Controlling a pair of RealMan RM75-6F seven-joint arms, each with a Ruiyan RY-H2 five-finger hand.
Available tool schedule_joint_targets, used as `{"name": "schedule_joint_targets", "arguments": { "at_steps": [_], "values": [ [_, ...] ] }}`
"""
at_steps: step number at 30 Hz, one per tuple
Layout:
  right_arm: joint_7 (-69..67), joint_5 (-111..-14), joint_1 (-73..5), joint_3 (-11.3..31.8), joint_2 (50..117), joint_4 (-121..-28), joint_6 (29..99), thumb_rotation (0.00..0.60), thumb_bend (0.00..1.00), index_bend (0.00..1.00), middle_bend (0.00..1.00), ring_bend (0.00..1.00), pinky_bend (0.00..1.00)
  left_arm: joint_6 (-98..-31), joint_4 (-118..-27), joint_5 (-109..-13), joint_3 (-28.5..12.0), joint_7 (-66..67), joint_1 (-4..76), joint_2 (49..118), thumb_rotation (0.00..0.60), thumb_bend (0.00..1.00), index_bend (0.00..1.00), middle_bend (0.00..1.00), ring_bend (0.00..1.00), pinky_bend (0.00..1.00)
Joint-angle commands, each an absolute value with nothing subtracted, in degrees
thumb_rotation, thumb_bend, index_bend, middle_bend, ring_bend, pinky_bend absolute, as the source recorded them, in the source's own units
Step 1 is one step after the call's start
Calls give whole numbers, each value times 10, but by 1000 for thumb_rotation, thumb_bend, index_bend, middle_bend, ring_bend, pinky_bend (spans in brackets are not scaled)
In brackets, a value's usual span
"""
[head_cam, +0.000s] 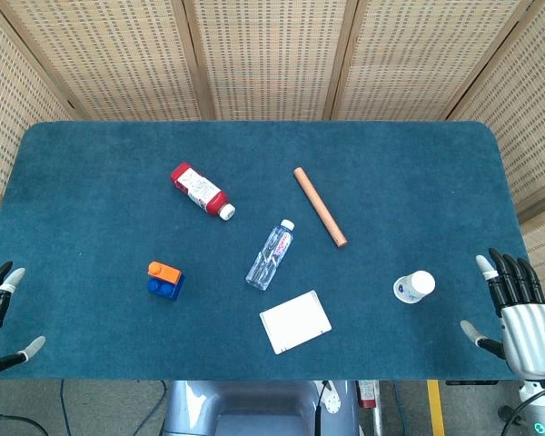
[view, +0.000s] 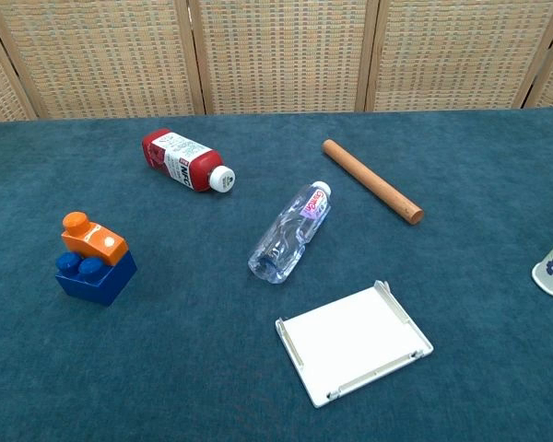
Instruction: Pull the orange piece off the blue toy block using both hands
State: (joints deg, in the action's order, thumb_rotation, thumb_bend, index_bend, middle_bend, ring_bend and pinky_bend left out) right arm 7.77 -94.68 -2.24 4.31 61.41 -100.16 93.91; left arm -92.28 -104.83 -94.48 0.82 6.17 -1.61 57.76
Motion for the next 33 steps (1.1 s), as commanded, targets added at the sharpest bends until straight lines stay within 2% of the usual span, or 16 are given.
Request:
{"name": "schedule_joint_targets", "arguments": {
  "at_steps": [1,12,18,22,25,28,33],
  "values": [
    [73,-945,-21,45,612,-1002,942,600,0,0,0,0,0,-899,-1048,-924,2,69,-4,581,600,155,0,0,0,0],
    [61,-937,-22,49,607,-1001,939,600,0,0,0,0,0,-874,-1042,-896,-18,76,18,593,600,161,0,0,0,0],
    [58,-936,-23,50,606,-1002,937,600,0,0,0,0,0,-770,-1045,-894,-57,81,110,589,600,192,0,0,0,0],
    [62,-928,-26,52,607,-1001,929,600,0,0,0,0,0,-652,-1041,-876,-72,104,190,594,600,218,12,0,0,0],
    [63,-921,-28,53,608,-999,923,600,0,0,0,0,0,-588,-1032,-850,-78,112,228,606,600,251,21,8,0,0],
    [62,-907,-30,57,609,-996,917,600,0,0,0,0,0,-512,-1004,-813,-84,131,276,629,600,271,92,34,0,0],
    [65,-894,-31,60,611,-993,911,600,0,0,0,0,0,-464,-966,-764,-91,151,314,661,600,307,166,89,0,0]
  ]
}}
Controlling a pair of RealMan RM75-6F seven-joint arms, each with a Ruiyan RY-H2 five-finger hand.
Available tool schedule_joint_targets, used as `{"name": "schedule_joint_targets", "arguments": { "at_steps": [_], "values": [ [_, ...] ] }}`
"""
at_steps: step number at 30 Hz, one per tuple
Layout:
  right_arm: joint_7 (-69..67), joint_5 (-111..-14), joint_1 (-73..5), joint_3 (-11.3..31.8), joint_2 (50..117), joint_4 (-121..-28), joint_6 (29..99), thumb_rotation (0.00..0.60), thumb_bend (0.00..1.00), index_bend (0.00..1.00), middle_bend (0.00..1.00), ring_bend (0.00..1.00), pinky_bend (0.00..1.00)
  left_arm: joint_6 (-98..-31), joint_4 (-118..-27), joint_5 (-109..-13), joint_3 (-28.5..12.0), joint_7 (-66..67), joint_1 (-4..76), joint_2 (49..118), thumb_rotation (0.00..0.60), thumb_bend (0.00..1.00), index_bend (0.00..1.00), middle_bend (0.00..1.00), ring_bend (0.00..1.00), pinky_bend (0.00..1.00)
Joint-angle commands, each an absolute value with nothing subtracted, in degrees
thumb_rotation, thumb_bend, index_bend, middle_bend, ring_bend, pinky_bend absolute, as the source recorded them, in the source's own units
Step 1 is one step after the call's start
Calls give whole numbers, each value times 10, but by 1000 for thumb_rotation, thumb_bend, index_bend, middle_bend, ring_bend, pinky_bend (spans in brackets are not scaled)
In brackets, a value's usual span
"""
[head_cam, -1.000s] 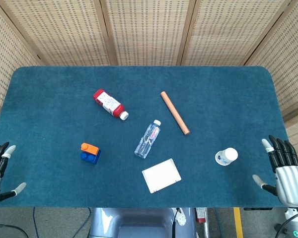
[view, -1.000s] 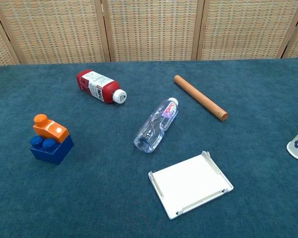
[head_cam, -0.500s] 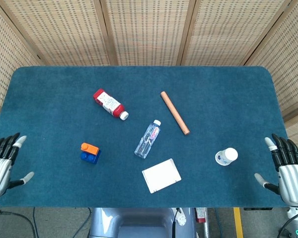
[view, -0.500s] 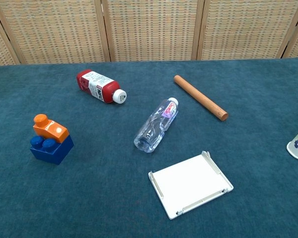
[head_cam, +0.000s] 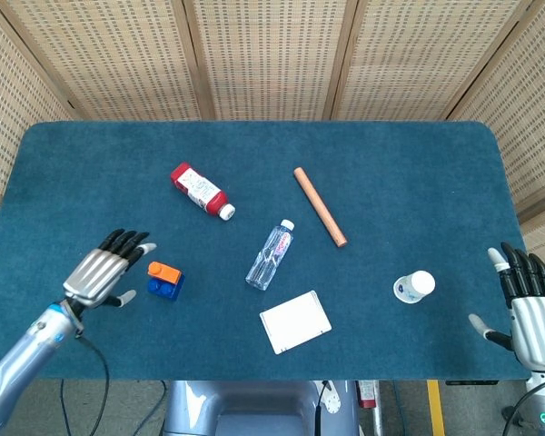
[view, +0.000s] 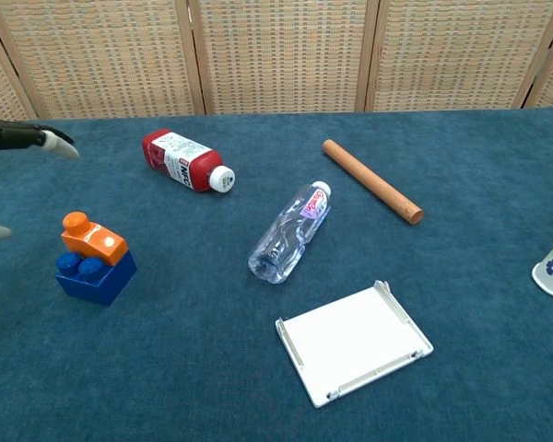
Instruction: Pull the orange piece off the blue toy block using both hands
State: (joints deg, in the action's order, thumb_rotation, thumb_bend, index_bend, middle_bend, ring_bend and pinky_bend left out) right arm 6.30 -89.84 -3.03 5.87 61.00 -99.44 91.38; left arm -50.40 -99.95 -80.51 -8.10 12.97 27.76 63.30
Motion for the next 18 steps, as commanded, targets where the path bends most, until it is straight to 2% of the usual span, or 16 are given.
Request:
{"name": "schedule_joint_targets", "arguments": {
  "at_steps": [1,6,18],
  "values": [
    [65,-892,-31,60,612,-993,910,600,0,0,0,0,0,-457,-960,-755,-91,151,320,665,600,311,175,95,0,0],
    [66,-888,-30,61,613,-991,910,600,0,0,0,0,0,-444,-930,-742,-87,137,334,680,600,357,200,131,0,0],
    [74,-885,-33,60,618,-990,904,600,0,0,0,0,0,-424,-903,-719,-68,130,359,692,600,371,209,137,0,0]
  ]
}}
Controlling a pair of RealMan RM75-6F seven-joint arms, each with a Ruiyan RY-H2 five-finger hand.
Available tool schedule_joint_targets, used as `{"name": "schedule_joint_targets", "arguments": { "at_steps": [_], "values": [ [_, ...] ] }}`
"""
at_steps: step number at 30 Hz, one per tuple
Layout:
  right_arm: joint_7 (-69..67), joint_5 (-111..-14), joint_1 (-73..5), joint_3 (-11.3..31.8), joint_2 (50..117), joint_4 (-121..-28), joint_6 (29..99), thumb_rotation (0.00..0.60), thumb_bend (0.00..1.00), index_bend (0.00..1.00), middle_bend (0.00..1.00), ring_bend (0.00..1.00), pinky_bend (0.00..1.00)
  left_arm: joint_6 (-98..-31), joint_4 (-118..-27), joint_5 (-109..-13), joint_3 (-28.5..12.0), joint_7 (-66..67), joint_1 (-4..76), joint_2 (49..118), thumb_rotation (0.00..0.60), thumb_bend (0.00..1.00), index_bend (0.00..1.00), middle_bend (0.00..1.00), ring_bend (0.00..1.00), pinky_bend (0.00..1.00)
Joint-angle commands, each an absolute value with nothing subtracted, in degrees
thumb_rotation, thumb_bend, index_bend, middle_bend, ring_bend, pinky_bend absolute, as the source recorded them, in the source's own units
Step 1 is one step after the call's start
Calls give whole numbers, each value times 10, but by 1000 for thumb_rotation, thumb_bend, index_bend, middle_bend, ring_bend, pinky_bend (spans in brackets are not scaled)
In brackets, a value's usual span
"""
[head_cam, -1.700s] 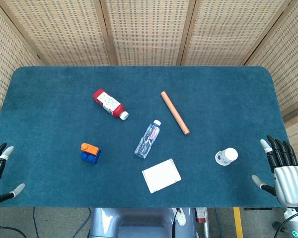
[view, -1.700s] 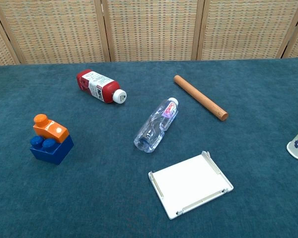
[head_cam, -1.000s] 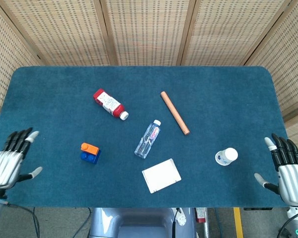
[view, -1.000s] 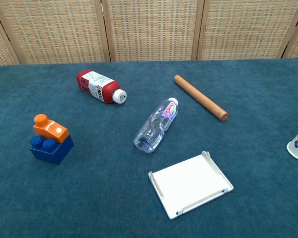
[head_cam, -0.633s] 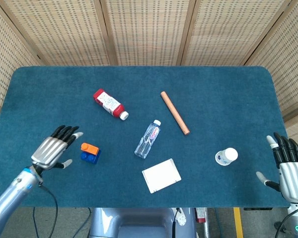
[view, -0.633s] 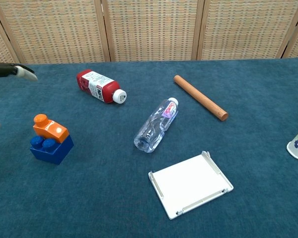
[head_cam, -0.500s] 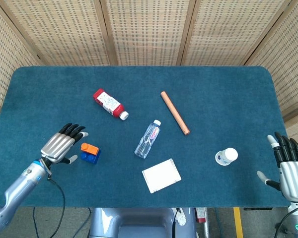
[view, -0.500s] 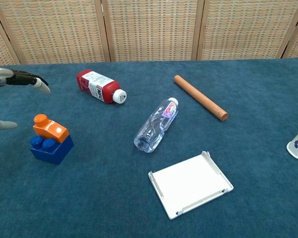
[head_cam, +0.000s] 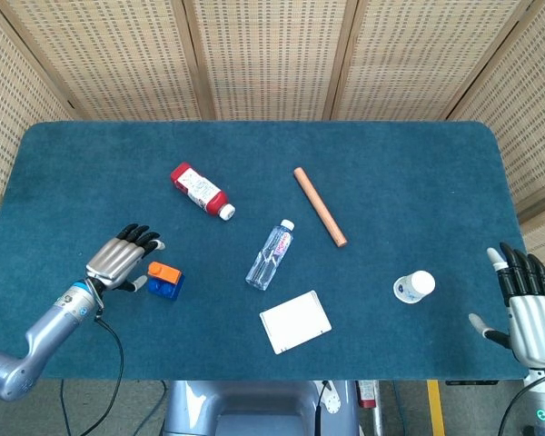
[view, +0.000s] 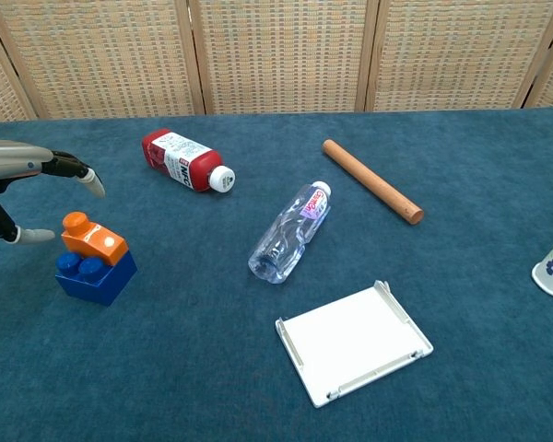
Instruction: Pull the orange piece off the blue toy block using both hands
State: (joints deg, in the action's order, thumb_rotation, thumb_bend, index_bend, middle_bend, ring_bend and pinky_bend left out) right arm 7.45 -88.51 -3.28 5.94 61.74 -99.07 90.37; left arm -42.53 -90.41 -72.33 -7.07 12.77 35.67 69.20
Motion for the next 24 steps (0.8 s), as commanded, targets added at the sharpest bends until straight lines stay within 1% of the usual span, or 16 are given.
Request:
{"name": "schedule_joint_targets", "arguments": {
  "at_steps": [1,6,11,15,19,24],
  "values": [
    [74,-885,-33,60,618,-990,904,600,0,0,0,0,0,-425,-903,-718,-66,133,361,691,600,371,208,138,0,0],
    [72,-884,-34,59,617,-990,901,600,0,0,0,0,0,-428,-903,-712,-61,134,366,694,600,372,210,168,0,0],
    [70,-884,-34,59,617,-989,901,600,0,0,0,0,0,-423,-897,-698,-58,137,376,711,600,373,252,257,0,0],
    [69,-882,-35,60,617,-988,900,600,0,0,0,0,0,-422,-894,-687,-56,142,384,722,600,375,272,286,0,0],
    [70,-882,-36,59,618,-988,898,600,0,0,0,0,0,-424,-892,-676,-54,146,388,730,600,376,336,349,0,0],
    [70,-881,-36,59,618,-988,897,600,0,0,0,0,0,-427,-887,-668,-52,145,391,733,600,378,469,451,0,0]
  ]
}}
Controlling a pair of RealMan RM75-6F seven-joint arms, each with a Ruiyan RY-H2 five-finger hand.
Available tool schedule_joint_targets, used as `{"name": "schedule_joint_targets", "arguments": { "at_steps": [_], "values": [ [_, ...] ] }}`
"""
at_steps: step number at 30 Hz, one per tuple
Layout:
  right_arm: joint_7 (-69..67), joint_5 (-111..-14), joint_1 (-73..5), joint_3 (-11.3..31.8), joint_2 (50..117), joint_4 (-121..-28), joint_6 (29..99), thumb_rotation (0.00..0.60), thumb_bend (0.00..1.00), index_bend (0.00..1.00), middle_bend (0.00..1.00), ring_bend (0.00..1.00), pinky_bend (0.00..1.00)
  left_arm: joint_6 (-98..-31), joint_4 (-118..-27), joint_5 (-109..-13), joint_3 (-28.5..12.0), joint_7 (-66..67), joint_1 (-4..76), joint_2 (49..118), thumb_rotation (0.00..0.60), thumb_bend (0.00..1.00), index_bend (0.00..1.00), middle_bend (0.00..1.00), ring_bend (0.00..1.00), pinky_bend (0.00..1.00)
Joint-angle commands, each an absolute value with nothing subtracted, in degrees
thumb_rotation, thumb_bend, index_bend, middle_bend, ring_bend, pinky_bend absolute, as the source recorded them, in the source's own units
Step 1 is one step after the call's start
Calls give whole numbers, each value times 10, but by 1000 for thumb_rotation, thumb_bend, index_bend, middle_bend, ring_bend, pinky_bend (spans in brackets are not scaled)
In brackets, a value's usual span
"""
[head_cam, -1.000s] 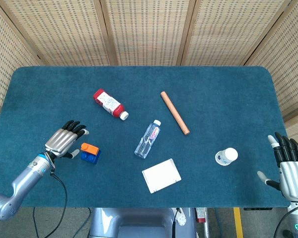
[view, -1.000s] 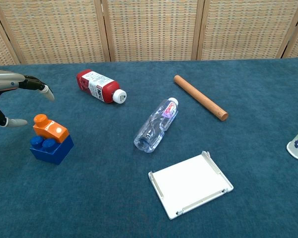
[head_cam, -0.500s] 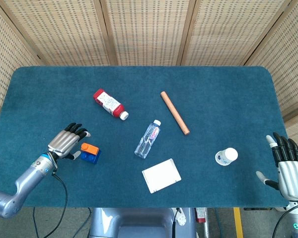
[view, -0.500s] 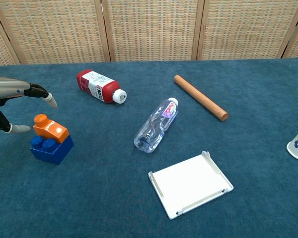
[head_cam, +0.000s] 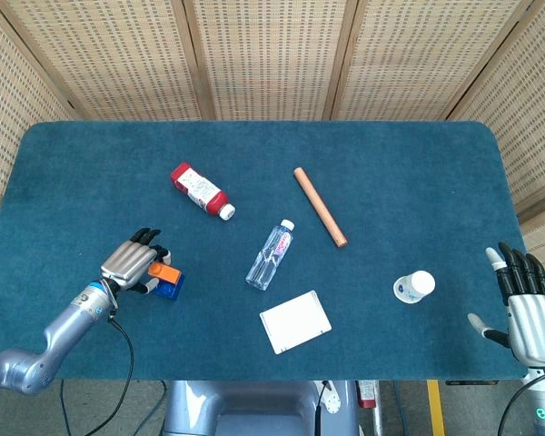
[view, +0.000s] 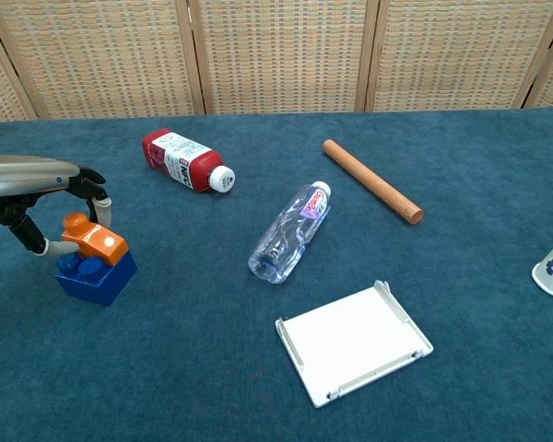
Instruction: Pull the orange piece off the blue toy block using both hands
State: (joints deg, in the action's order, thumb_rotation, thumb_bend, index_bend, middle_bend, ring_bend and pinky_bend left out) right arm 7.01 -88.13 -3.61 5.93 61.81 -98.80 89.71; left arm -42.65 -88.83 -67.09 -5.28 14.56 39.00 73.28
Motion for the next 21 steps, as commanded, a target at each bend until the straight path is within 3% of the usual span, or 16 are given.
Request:
{"name": "schedule_joint_targets", "arguments": {
  "at_steps": [1,11,16,21],
  "values": [
    [69,-881,-36,59,618,-988,897,600,0,0,0,0,0,-427,-887,-667,-52,144,391,733,600,385,502,480,0,0],
    [68,-884,-36,57,618,-988,897,600,0,0,0,0,0,-466,-906,-674,-73,65,372,711,600,417,587,545,0,0],
    [72,-888,-37,56,620,-988,897,600,0,0,0,0,0,-502,-931,-710,-109,-115,340,690,600,417,593,548,0,0],
    [73,-890,-43,57,625,-985,890,600,0,0,0,0,0,-554,-930,-778,-143,-405,303,698,600,418,593,548,0,0]
  ]
}}
